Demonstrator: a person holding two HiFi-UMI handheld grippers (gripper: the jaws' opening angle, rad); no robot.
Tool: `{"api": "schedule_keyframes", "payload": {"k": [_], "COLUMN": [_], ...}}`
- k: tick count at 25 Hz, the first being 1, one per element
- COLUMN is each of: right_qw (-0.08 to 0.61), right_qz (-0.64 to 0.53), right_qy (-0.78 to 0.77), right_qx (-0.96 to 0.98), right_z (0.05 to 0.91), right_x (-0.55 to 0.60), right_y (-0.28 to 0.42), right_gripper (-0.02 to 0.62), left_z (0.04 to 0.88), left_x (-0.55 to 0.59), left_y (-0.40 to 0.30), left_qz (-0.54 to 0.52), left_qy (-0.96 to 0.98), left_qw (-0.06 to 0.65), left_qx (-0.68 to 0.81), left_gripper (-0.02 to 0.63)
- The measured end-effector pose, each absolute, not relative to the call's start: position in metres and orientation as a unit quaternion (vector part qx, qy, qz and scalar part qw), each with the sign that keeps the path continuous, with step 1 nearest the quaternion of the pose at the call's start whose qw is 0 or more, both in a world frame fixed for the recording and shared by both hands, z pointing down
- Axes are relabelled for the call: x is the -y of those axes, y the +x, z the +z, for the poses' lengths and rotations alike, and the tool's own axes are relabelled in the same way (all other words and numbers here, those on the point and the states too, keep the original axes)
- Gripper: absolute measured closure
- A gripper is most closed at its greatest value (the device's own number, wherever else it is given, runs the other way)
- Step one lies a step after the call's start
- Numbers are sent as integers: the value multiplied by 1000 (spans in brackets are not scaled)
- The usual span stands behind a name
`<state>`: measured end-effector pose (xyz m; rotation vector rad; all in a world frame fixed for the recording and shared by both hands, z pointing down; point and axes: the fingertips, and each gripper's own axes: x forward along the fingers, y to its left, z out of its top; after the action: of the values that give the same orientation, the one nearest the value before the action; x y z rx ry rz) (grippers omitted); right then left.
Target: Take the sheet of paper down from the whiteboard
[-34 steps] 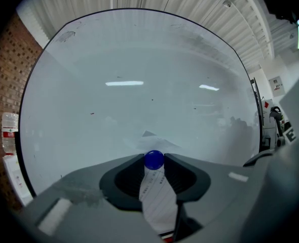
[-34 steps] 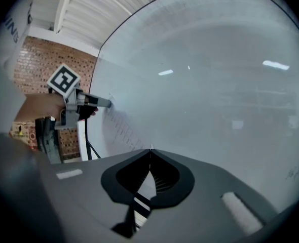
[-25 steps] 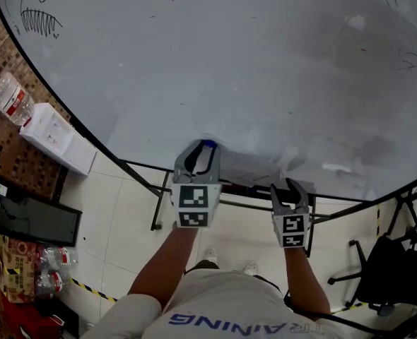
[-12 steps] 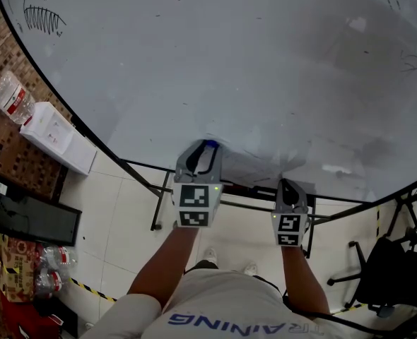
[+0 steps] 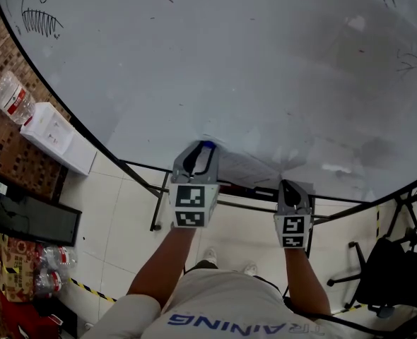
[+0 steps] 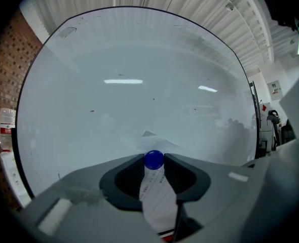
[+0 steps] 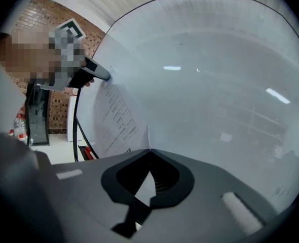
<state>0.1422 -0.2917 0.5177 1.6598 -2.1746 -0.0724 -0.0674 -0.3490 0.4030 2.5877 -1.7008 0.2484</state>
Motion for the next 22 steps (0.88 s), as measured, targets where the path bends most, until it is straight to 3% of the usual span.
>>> {"api": "schedule_keyframes", "payload": {"k": [8, 22], "right_qw": [180, 96], "right_qz": [-17, -44], "right_qy": [584, 586], "right_qx": [791, 803], "right_z": [507, 416], "right_x": [278, 226], "right_y": [146, 193], "right_gripper": [588, 588], "left_z": [407, 386], "left_x": [331, 293], "left_y": [-68, -77], "left_qz": [74, 48], "left_qy": [835, 842], "left_qw": [25, 36], "left_qx": [544, 537], "left_gripper": [476, 476]}}
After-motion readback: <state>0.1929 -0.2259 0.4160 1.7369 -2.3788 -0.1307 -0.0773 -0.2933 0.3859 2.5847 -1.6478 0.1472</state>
